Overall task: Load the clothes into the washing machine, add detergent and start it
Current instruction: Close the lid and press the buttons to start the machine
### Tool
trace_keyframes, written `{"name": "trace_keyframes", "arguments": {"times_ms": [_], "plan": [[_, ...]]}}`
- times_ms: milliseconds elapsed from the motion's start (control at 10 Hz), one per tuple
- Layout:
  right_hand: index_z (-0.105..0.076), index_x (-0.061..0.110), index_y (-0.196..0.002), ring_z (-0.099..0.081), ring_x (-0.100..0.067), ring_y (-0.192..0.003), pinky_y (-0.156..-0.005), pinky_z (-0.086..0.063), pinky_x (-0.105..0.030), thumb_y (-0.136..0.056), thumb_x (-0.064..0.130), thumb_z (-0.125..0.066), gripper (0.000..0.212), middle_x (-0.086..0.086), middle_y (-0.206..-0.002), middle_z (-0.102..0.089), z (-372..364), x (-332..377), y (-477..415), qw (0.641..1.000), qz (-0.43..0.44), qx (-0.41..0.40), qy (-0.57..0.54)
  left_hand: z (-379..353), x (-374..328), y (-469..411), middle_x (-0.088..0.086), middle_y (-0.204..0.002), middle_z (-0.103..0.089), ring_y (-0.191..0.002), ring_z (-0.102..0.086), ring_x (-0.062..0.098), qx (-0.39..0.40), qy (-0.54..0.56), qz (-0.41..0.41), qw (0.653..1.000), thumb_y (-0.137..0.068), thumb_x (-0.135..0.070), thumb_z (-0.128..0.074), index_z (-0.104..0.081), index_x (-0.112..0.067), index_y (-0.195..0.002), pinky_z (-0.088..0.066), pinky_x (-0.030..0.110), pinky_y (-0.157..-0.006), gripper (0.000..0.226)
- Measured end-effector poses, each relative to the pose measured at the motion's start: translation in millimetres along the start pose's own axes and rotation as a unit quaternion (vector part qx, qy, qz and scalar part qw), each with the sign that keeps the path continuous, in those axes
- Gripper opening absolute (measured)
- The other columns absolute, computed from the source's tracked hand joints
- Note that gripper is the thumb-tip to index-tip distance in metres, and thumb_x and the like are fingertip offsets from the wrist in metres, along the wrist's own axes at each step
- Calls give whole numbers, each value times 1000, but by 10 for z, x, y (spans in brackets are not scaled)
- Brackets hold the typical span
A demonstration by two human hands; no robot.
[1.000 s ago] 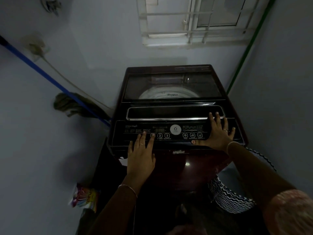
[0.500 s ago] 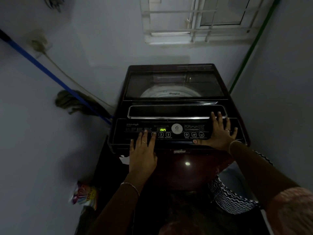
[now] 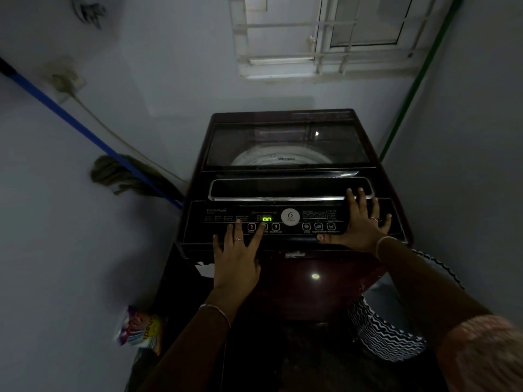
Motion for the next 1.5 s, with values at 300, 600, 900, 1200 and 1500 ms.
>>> {"name": "trace_keyframes", "arguments": {"times_ms": [300, 600, 900, 1200, 1500], "plan": [[23, 35, -146, 27, -30, -142, -109, 10, -63, -44, 84, -66, 144, 6, -154, 32, -1, -18, -15, 1000, 6, -11, -1, 5, -61, -23, 20, -158, -3, -146, -5, 36, 12, -23, 7, 1000, -91, -42, -50, 9, -41, -149, -11, 60, -115, 82], [23, 35, -146, 27, -30, -142, -109, 10, -64, -45, 83, -66, 143, 6, -154, 32, -4, -19, -21, 1000, 8, -13, -1, 2, -110, -69, 23, -157, -5, -146, -7, 39, 31, -33, 18, 999, -91, -42, -52, 1, -37, -150, -19, 62, -112, 80], [24, 36, -146, 28, -30, -142, -109, 9, -64, -44, 84, -66, 144, 6, -154, 32, -7, -12, -28, 1000, 8, -14, 3, -24, -117, -53, 24, -157, 0, -146, -2, 40, 45, -22, 20, 999, -88, -43, -56, 5, -36, -150, -14, 64, -113, 87], [24, 36, -146, 28, -30, -142, -109, 10, -64, -44, 84, -66, 143, 6, -154, 33, -5, -7, -28, 1000, 6, -12, 2, -24, -127, -34, 26, -157, 4, -145, 0, 41, 49, -31, 14, 998, -86, -47, -57, 9, -34, -150, -13, 64, -112, 92], [24, 36, -146, 28, -30, -142, -109, 10, -63, -44, 84, -65, 144, 6, -154, 32, -10, -23, -34, 1000, 6, -19, 1, -41, -161, -70, 27, -156, 2, -145, 1, 43, 43, -14, 30, 999, -85, -48, -59, 12, -37, -148, -12, 66, -112, 96]]}}
Point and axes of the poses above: each hand's wrist, its own y-axis away from the middle knuckle, its own z-axis out of the back of the hand, x = y × z, the point moved 7 cm from there along -y, towards the middle knuckle
